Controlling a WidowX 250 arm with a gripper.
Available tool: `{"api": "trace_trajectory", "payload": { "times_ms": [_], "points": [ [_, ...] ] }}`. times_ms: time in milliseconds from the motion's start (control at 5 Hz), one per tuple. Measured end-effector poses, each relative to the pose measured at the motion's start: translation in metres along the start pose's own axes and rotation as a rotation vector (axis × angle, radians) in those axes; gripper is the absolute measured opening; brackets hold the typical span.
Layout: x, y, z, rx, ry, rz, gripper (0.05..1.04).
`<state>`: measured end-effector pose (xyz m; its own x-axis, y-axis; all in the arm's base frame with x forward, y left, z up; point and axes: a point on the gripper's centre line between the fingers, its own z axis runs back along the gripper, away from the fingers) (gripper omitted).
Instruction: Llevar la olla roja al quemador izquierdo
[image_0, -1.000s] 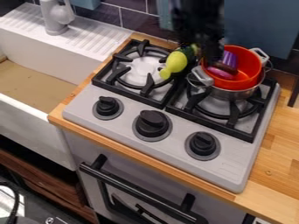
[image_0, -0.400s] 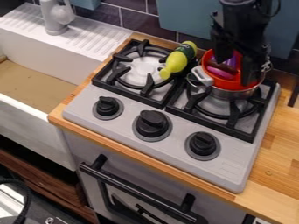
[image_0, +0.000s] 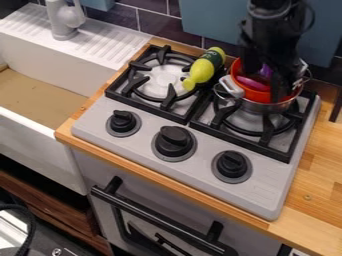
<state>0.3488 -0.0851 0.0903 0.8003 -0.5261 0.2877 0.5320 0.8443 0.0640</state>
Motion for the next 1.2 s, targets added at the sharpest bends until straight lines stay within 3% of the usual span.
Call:
{"api": "trace_trajectory", "payload": {
  "times_ms": [400,600,1000,1200],
  "points": [
    [-0.004,0.004,-0.015,0.008,0.004,-0.010,0.997],
    [-0.007,0.007,-0.029,0.013,0.041,0.005,0.997],
    [-0.015,0.005,-0.039,0.025,0.064,-0.005,0.968],
    [-0.015,0.006,-0.039,0.026,0.064,-0.003,0.703]
  ]
}}
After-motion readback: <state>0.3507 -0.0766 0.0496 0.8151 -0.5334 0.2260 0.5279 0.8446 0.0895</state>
